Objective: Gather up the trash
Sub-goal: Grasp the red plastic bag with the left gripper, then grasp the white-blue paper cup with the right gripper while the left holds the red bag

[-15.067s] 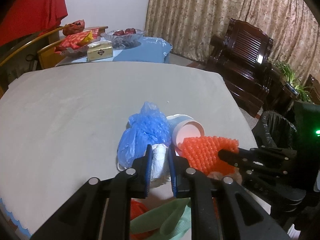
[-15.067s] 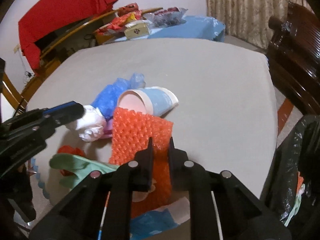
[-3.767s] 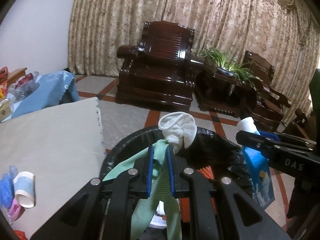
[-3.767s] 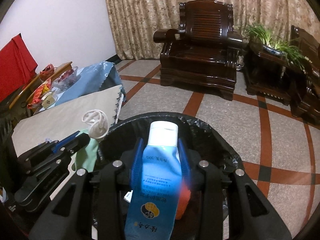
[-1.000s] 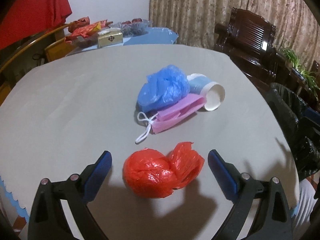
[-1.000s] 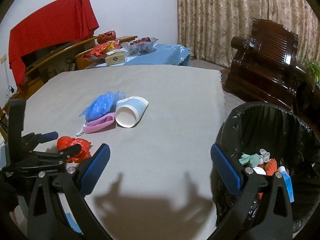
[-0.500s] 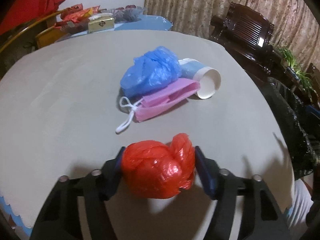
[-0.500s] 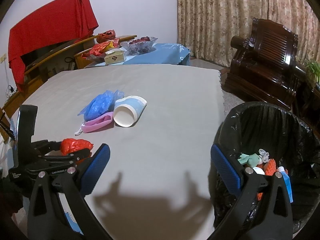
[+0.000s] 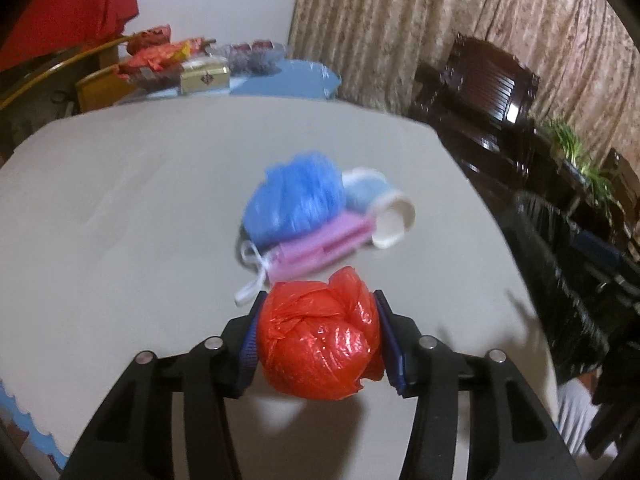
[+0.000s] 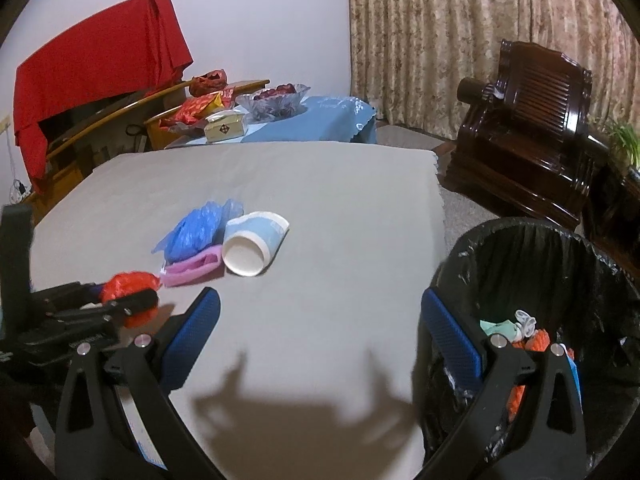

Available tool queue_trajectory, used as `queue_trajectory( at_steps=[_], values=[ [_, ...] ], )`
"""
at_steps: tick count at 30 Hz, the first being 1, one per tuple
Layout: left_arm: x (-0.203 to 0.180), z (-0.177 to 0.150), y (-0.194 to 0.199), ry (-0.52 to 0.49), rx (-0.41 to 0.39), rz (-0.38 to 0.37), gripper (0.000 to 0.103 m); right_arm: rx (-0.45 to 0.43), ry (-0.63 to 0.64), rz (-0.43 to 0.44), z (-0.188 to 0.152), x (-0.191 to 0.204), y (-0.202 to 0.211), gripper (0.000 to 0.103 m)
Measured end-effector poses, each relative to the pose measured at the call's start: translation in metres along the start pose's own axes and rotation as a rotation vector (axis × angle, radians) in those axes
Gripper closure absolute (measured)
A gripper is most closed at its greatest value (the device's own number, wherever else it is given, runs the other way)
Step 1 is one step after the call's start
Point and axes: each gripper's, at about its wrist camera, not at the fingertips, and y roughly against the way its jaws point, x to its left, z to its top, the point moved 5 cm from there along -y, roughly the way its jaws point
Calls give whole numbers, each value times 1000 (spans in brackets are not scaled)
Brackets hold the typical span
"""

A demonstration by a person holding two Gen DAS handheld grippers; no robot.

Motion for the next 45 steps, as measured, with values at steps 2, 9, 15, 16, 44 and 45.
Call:
queue_trajectory(
  at_steps=[2, 9, 15, 16, 44, 45],
  values=[
    [2, 11, 3, 5, -22, 5, 53, -4, 0, 4, 7, 3, -5, 5],
    [15, 44, -2, 27, -72, 31, 53, 0, 4, 26, 29, 21, -35, 5],
    [23, 59, -11, 31, -77, 33, 53, 39, 16, 40, 37, 33, -74, 5],
    [25, 60, -11, 33, -77, 33, 53, 50, 15, 47, 37, 36, -81, 5],
    [35, 66, -39, 42, -48, 42, 53, 174, 21, 52, 25, 46, -153, 8],
    [36, 67, -40, 43, -48, 43, 52, 180, 25, 58, 24, 48, -155, 8]
  ],
)
